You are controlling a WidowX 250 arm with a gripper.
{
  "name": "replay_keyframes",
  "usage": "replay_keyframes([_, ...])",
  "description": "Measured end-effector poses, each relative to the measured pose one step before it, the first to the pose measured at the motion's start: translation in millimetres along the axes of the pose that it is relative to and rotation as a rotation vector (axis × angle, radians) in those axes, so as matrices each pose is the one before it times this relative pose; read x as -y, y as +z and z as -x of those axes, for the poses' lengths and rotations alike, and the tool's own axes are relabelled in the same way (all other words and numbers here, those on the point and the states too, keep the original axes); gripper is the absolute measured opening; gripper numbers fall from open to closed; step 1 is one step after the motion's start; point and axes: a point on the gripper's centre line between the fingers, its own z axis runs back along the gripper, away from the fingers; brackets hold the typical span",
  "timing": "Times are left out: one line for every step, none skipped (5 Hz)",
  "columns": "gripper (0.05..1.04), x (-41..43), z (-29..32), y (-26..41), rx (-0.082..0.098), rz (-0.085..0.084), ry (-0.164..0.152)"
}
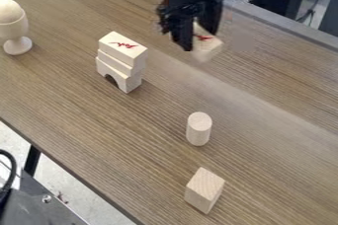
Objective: Put the rectangular block on the left tower
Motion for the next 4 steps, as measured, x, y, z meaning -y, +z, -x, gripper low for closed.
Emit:
replay_keyframes([0.554,-17.30,-19.13,-6.93,-0.0093,-0.0283,0.0760])
replay_keyframes([0.554,-4.07,-9.73,9.30,0.0111,0.0183,0.0281])
replay_keyframes([0.554,-6.15,-11.07,0.83,0.0011,-0.0057,0.0364])
replay_keyframes([0.554,-6.08,-8.08,-2.32,-0.0036,-0.0106,0.0300])
